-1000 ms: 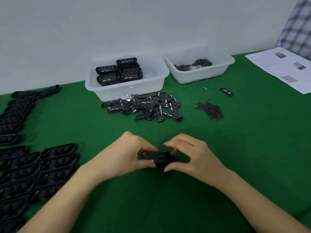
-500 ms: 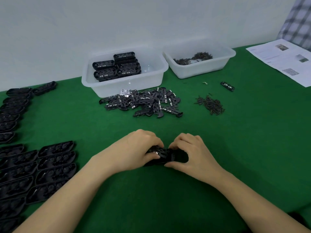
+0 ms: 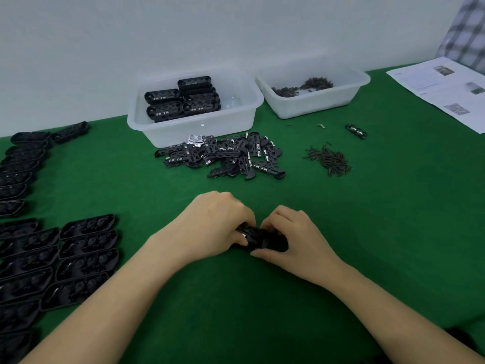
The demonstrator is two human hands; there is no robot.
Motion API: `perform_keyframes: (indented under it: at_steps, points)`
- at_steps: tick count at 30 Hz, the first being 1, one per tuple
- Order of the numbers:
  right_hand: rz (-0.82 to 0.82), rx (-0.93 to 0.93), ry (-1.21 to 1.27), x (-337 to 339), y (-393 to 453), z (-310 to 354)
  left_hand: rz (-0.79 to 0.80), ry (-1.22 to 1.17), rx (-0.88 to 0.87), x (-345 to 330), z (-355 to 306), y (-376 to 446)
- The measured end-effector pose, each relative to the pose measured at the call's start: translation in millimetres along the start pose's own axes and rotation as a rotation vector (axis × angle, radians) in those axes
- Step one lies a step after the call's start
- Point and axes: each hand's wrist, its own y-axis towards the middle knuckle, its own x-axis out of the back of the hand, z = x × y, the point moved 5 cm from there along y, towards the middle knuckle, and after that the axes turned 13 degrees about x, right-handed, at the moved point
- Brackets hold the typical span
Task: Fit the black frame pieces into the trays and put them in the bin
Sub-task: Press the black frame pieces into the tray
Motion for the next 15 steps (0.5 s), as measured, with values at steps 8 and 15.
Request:
perform_keyframes:
  at_steps: [8, 15]
  points:
    - [0.027, 0.031, -0.018, -1.4, 0.4, -0.5, -0.206, -0.313, 0.095, -21.3, 13.4, -29.3]
    - [0.045, 0.027, -0.028, -3.1, 0.6, -1.4, -0.479, -0.335, 0.117, -27.9, 29.6, -61.3]
